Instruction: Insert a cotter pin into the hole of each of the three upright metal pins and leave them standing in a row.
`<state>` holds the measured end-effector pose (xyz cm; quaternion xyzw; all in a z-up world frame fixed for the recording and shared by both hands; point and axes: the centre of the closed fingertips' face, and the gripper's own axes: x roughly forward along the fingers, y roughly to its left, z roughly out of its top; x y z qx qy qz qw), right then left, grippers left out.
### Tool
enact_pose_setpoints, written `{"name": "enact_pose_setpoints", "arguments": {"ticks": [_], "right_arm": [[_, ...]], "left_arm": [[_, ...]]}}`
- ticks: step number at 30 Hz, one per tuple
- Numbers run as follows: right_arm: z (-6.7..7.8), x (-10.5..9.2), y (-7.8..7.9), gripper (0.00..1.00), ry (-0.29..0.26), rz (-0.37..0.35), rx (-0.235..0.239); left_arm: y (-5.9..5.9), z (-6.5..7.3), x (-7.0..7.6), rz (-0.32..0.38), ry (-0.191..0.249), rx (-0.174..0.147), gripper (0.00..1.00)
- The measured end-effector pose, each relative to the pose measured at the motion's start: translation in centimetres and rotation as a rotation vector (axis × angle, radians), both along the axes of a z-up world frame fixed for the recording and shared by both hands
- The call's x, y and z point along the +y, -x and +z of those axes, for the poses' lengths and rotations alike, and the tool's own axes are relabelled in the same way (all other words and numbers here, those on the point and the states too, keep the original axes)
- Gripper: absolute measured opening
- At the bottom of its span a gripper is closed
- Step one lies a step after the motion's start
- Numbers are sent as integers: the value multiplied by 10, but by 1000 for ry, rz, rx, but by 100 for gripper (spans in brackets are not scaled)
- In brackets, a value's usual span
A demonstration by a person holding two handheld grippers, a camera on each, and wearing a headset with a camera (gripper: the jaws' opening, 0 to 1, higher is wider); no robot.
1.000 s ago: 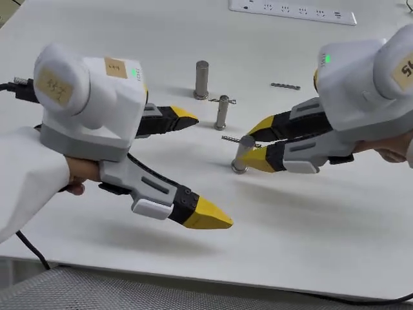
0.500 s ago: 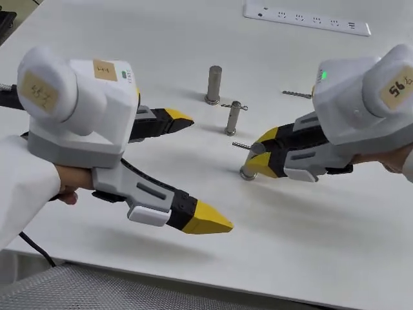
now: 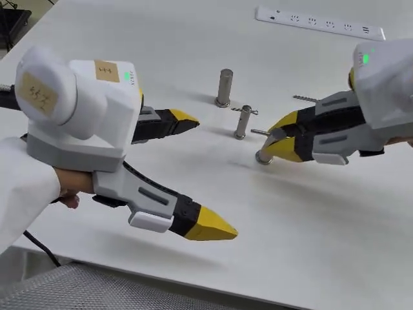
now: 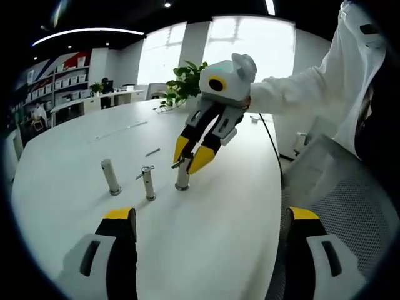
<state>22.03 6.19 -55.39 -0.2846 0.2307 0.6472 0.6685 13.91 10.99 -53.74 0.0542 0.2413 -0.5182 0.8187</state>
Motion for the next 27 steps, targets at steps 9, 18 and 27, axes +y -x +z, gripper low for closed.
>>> {"name": "enact_pose_setpoints", "arguments": {"ticks": [9, 18, 27], "right_arm": [[-6, -21, -33, 7, 33, 55, -38], [-17, -21, -36, 8, 53, 77, 0], [-20, -24, -38, 8, 44, 61, 23]], "left_arm": [[0, 8, 6, 35, 18, 10, 99], [-1, 10, 19, 78, 3, 12, 99], [0, 9, 24, 100, 0, 20, 97]]}}
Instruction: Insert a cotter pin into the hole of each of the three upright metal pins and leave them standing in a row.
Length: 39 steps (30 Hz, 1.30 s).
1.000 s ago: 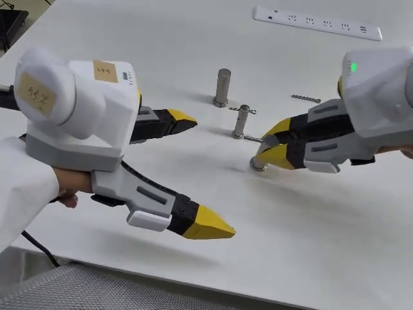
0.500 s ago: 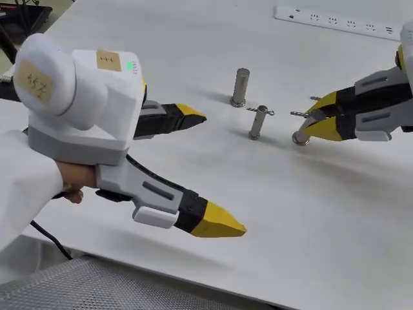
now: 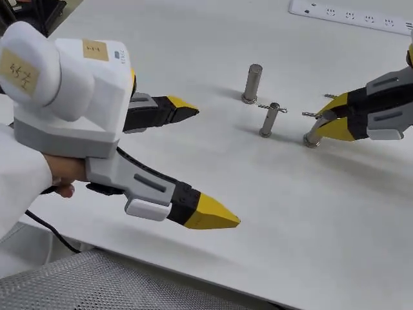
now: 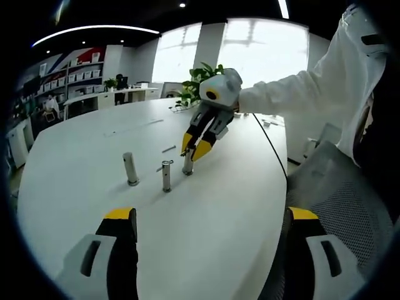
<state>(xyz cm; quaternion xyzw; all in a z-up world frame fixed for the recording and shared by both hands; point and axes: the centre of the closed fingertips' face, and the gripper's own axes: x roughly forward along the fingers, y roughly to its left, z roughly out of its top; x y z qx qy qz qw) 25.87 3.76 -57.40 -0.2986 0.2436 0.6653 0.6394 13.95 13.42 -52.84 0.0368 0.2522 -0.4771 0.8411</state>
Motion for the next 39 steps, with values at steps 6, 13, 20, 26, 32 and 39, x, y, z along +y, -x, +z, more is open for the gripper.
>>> {"name": "enact_pose_setpoints", "arguments": {"ticks": [6, 13, 20, 26, 32, 39], "right_arm": [[0, -1, 0, 8, -12, -14, 7], [-1, -1, 0, 8, -26, -36, 42], [0, -1, 0, 12, -29, -38, 28], [12, 3, 1, 31, -74, -79, 25], [42, 4, 10, 56, -159, -193, 34], [62, -10, 40, 74, -199, -284, 33]], "left_arm": [[-1, -1, -1, 6, -5, 8, 97], [-3, -2, 1, 6, -8, 10, 97], [-5, -3, 8, 5, -6, 8, 97], [-6, -2, 8, 1, -10, 0, 97], [-8, 7, 5, 17, 5, -22, 98], [-15, 17, 5, 54, 31, -49, 99]]}}
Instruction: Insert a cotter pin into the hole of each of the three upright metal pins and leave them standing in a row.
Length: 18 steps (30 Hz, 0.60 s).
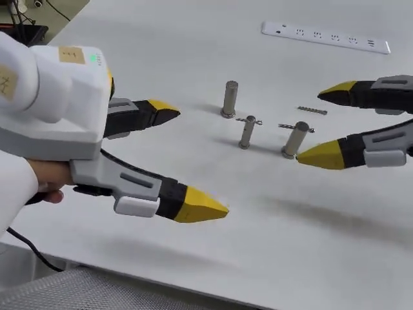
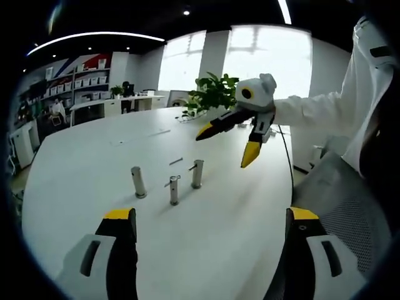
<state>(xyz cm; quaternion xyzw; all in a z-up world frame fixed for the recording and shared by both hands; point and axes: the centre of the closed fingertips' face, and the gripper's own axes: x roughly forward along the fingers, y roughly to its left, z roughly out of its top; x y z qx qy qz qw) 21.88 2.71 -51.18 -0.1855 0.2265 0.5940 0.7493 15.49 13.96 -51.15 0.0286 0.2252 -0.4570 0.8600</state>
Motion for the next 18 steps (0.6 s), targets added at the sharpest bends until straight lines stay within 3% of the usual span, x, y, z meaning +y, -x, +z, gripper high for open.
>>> {"name": "enact_pose_setpoints", "arguments": {"ticks": [2, 5, 9, 18], "right_arm": [[6, -9, 3, 73, -15, -68, -22], [11, -20, 13, 79, -75, -164, 20], [10, -35, 23, 87, -86, -250, 31], [3, -56, 44, 98, -100, -386, 64]], "left_arm": [[-3, 0, 4, 11, 6, -3, 99], [-7, -1, 13, 28, 16, -3, 99], [-8, -5, 21, 39, 22, 1, 99], [-2, -4, 8, 76, 42, 26, 99]]}}
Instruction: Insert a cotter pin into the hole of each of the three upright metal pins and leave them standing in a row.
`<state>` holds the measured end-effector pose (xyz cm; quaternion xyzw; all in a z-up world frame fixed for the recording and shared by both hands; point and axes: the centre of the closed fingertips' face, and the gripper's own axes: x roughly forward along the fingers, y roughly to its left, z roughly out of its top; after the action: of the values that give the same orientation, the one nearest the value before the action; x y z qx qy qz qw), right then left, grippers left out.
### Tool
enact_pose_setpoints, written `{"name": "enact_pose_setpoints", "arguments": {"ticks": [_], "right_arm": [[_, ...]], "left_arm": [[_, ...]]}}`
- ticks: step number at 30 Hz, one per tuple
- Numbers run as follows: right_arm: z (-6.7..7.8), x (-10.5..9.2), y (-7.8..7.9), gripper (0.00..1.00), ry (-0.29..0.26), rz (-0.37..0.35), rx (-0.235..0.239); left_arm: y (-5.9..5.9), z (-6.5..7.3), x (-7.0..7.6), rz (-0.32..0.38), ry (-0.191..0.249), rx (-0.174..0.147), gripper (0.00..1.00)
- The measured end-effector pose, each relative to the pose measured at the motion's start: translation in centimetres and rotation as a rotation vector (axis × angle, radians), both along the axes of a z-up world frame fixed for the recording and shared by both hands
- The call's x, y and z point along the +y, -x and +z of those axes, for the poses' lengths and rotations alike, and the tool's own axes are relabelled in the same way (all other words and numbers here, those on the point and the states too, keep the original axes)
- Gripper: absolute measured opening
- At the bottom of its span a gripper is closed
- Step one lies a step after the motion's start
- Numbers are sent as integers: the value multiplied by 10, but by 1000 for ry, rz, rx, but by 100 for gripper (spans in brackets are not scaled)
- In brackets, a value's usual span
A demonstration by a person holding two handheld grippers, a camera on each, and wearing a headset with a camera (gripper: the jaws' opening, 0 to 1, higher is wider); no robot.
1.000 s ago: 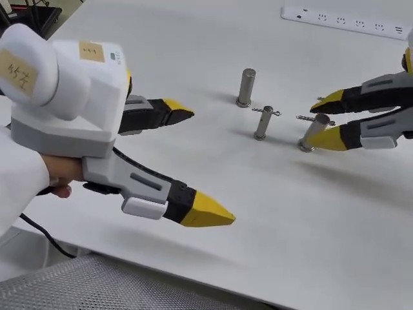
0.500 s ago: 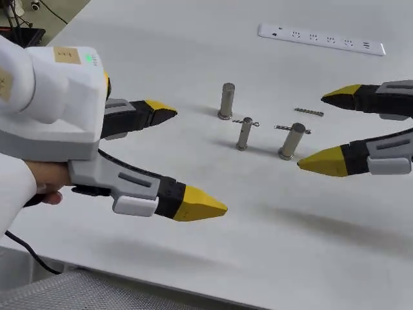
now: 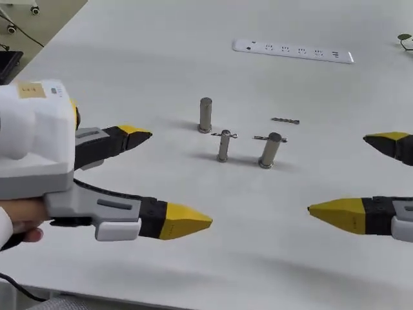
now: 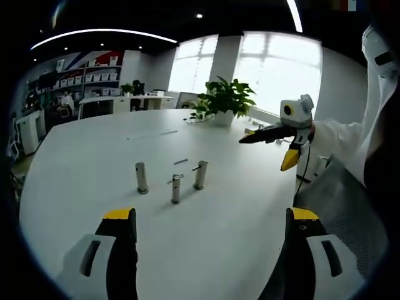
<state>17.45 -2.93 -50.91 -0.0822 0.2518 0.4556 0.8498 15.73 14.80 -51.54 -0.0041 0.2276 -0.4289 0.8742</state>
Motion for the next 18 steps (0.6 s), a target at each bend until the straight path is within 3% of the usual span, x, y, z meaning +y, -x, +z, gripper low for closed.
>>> {"name": "enact_pose_setpoints", "arguments": {"ticks": [3, 5, 8, 12, 14, 18], "right_arm": [[-3, -1, 11, 98, 4, 13, 14], [-5, -5, 13, 98, 23, -3, 7], [-1, -9, 12, 98, -4, -45, 4], [-3, -14, 15, 98, -6, -72, 8], [-5, -17, 17, 98, -6, -85, 14], [-7, -24, 18, 98, -2, -121, 5]], "left_arm": [[0, -1, 0, 13, 2, 6, 99], [-1, -1, 0, 21, 0, 6, 99], [-4, 0, -1, 33, 0, 4, 99], [-14, 8, -6, 46, 33, -4, 99], [-21, 15, -8, 52, 53, -18, 99], [-50, 29, -8, 75, 49, -71, 94]]}}
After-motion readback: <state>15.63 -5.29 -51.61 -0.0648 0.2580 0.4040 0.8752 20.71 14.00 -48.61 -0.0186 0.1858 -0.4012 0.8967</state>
